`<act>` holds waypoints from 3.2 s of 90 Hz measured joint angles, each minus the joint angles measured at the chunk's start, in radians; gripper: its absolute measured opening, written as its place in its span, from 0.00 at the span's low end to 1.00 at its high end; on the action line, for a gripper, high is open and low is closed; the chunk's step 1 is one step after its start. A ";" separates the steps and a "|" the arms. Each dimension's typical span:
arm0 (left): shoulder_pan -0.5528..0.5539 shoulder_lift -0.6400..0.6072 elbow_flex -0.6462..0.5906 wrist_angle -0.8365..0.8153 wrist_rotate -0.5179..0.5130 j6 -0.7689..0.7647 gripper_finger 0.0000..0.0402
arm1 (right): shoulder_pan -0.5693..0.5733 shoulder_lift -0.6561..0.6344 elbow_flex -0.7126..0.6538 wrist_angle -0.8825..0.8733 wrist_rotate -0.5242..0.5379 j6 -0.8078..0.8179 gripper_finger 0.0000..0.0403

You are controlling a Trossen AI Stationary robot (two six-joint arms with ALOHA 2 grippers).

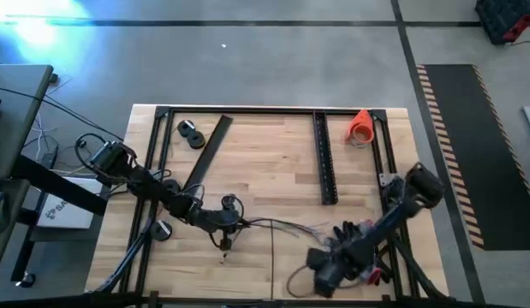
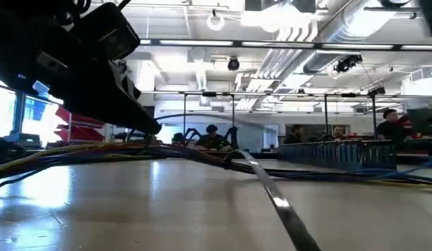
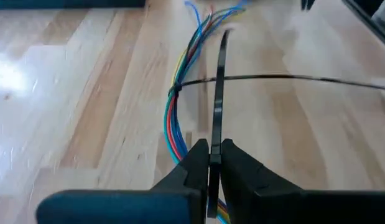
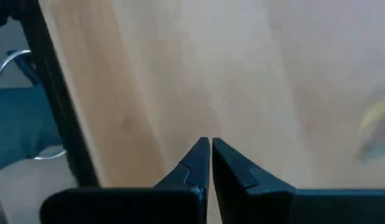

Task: Ziptie cables
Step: Wrap the black zip tie on the cables

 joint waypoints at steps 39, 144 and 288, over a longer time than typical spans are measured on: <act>0.000 0.000 0.000 0.016 0.033 0.000 0.03 | -0.290 -0.040 0.003 0.568 0.249 -0.767 0.13; -0.011 0.000 0.002 0.009 0.057 0.004 0.03 | -0.408 0.115 0.000 0.649 0.187 -0.751 0.00; -0.065 -0.128 0.000 -0.270 0.099 -0.059 0.38 | -0.396 0.133 0.028 0.713 0.133 -0.660 0.52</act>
